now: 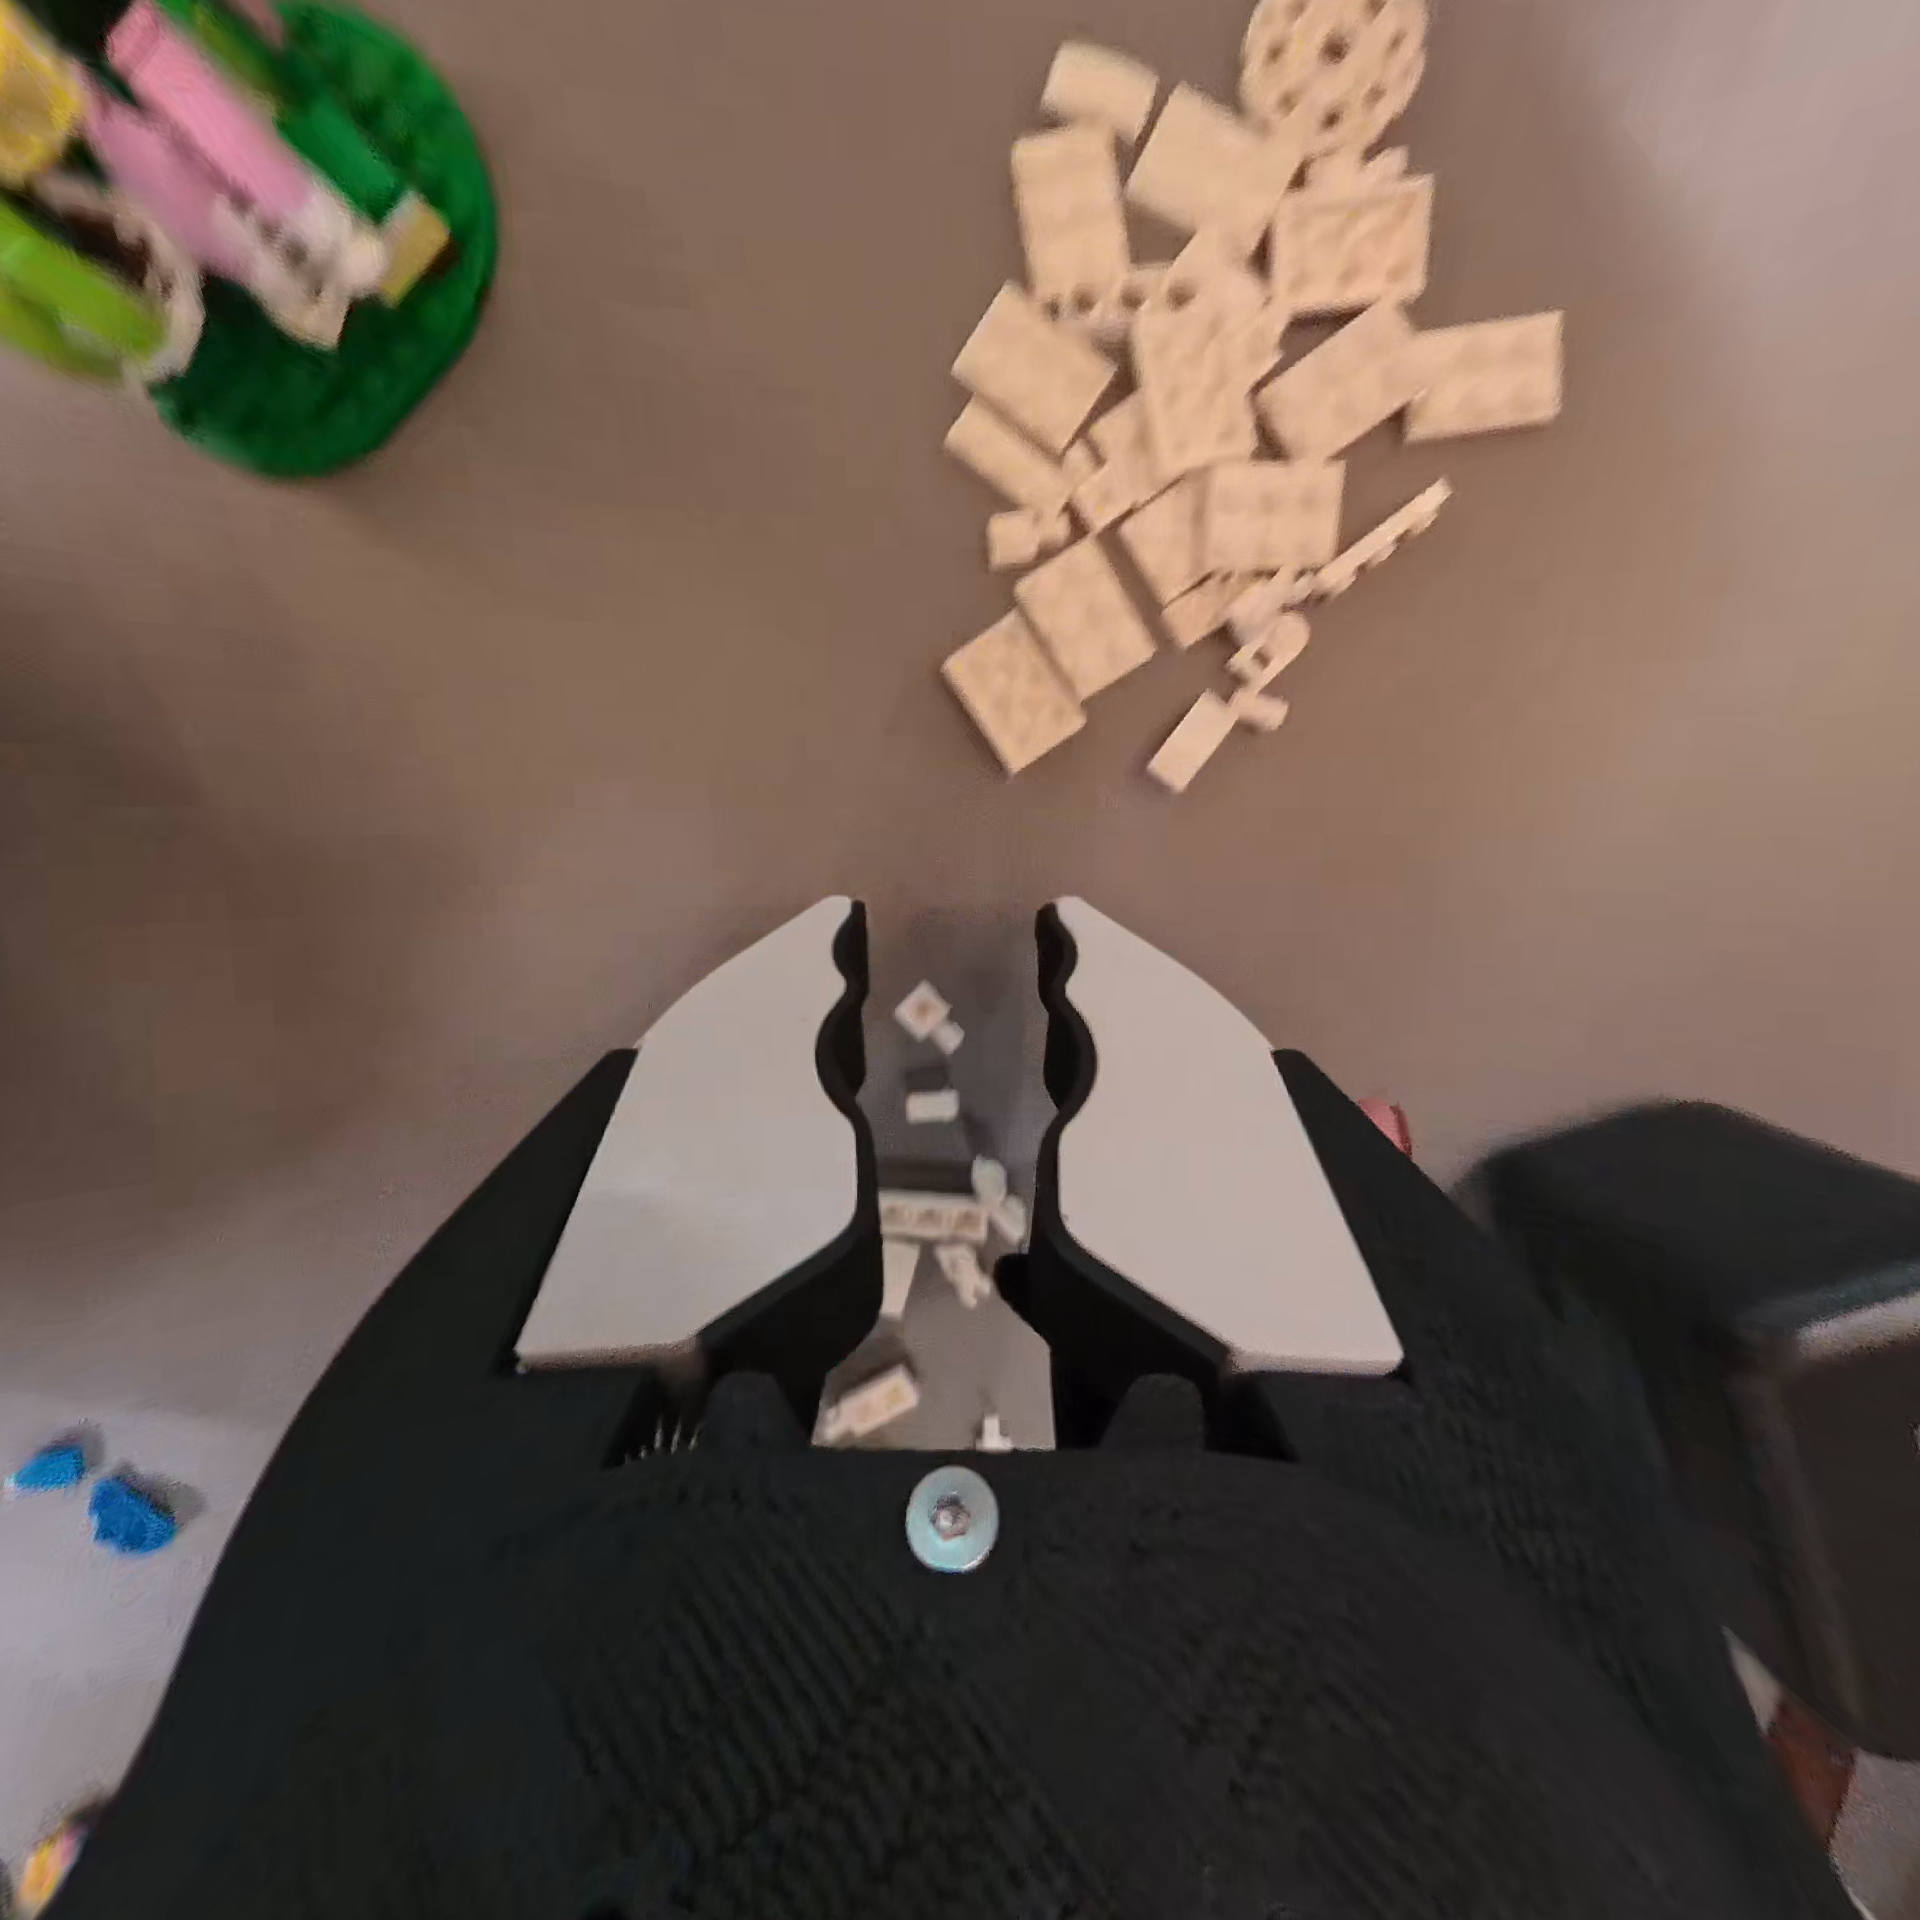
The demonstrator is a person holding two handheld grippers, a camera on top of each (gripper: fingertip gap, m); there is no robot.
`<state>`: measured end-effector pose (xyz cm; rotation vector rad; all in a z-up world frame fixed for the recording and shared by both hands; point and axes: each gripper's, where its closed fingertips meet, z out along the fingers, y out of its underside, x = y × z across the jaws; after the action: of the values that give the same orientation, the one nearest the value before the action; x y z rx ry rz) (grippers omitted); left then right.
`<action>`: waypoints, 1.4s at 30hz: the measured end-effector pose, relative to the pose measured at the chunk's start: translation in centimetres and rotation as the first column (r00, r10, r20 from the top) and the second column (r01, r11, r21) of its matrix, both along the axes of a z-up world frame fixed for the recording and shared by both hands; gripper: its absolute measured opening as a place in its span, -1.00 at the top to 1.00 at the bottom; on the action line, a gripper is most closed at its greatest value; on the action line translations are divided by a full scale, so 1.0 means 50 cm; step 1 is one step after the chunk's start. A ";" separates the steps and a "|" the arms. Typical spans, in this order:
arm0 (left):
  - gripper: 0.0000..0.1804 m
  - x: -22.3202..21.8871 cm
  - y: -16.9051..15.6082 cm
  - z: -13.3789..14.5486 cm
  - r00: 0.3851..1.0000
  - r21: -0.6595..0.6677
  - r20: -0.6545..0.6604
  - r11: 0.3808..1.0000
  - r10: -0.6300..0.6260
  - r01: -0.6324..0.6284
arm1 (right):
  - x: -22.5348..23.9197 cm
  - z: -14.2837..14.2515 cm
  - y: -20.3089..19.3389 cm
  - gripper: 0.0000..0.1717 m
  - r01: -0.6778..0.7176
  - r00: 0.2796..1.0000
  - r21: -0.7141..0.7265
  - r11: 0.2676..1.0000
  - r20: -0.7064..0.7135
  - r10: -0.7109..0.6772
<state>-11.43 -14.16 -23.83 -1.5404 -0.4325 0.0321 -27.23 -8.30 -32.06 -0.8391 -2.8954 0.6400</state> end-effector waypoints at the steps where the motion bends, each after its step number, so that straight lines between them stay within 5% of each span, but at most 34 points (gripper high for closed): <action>1: 0.58 0.000 0.000 0.000 1.000 0.001 0.003 1.000 0.000 0.000 | 0.013 -0.001 0.007 0.68 -0.015 1.000 0.009 1.000 0.000 0.015; 14: 0.58 0.001 0.001 -0.001 1.000 -0.005 -0.009 1.000 0.004 -0.004 | 0.026 -0.022 0.035 0.82 -0.034 0.999 0.082 0.996 -0.001 0.034; 17: 0.58 0.002 0.001 -0.001 1.000 -0.004 -0.006 1.000 0.001 -0.001 | 0.026 -0.028 0.034 1.00 -0.035 0.999 0.088 0.996 0.007 0.034; 29: 0.58 0.001 0.000 0.000 1.000 0.001 0.004 1.000 0.000 0.000 | -0.051 0.005 -0.011 1.00 -0.042 0.998 0.102 0.994 -0.036 0.046; 37: 0.58 0.001 0.000 0.000 1.000 0.005 0.017 1.000 -0.003 0.003 | 0.011 0.005 0.066 0.56 0.033 0.995 0.174 0.984 0.086 -0.049; 42: 0.58 0.001 0.000 0.000 1.000 0.005 0.023 1.000 -0.004 0.004 | 0.037 0.028 0.153 0.68 0.218 0.976 0.102 0.971 -0.033 -0.216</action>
<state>-11.38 -14.17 -23.83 -1.5376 -0.4473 0.0101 -25.39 -0.65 -30.67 -1.1062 -2.7359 0.4684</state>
